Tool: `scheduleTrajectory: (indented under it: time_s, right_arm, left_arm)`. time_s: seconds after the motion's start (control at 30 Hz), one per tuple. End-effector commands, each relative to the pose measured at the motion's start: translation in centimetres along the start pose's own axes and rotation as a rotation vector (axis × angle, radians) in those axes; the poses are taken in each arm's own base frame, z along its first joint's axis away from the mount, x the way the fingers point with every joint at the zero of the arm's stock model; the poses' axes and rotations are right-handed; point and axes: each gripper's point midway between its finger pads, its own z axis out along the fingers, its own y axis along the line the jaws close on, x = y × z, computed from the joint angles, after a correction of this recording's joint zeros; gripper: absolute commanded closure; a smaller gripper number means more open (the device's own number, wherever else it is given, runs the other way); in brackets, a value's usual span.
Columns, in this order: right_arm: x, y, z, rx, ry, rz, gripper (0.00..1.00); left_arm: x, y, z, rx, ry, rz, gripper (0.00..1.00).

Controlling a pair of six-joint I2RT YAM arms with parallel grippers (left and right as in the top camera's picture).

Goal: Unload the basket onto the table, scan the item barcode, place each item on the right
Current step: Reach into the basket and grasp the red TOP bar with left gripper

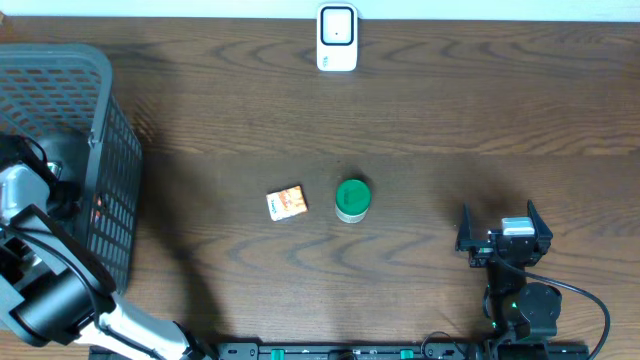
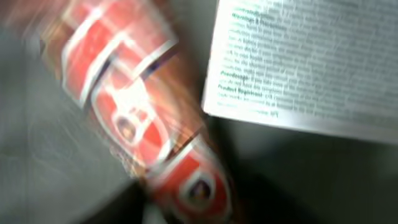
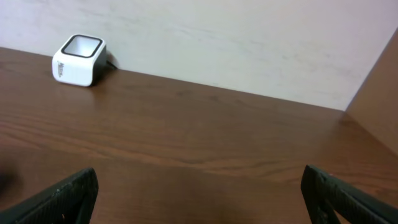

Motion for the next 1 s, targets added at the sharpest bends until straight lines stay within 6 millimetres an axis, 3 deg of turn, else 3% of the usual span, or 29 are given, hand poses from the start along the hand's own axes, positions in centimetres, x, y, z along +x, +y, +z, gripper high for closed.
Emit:
scheduleTrajectory:
  time_s: [0.0,0.17,0.3,0.5,0.6,0.7,0.8,0.83,0.9,0.97]
  right_arm:
    - [0.0,0.4,0.0,-0.015,0.0,-0.012,0.01]
    - [0.0,0.4,0.0,-0.015,0.0,-0.012,0.01]
    - [0.0,0.4,0.0,-0.015,0.0,-0.012,0.01]
    - [0.0,0.4,0.0,-0.015,0.0,-0.012,0.01]
    - [0.0,0.4,0.0,-0.015,0.0,-0.012,0.01]
    - [0.0,0.4,0.0,-0.015,0.0,-0.012,0.01]
    - [0.0,0.4,0.0,-0.015,0.0,-0.012,0.01]
    - [0.0,0.4,0.0,-0.015,0.0,-0.012,0.01]
    - [0.0,0.4,0.0,-0.015,0.0,-0.011,0.01]
    - [0.0,0.4,0.0,-0.015,0.0,-0.012,0.01]
  left_arm:
    - [1.3,1.3,2.0,-0.07,0.042,0.033,0.91]
    - [1.3,1.8,0.8,-0.072,0.044,0.038,0.92]
    - [1.1,1.8,-2.1,-0.027,0.044,0.033,0.93]
    - [-0.1,-0.1,-13.0,0.286,-0.01,0.03,0.93]
    - [-0.9,0.2,-19.8,0.47,-0.098,0.01,0.92]
    - [-0.4,1.4,-26.2,0.657,-0.161,0.007,0.92]
    - [2.3,3.3,-32.8,0.891,-0.168,0.052,0.92]
    - [3.1,3.7,-34.0,0.939,-0.158,0.071,0.92]
    - [6.6,4.8,-37.7,1.1,-0.105,0.163,0.92]
    - [9.9,5.8,-40.0,1.213,-0.029,0.261,0.92]
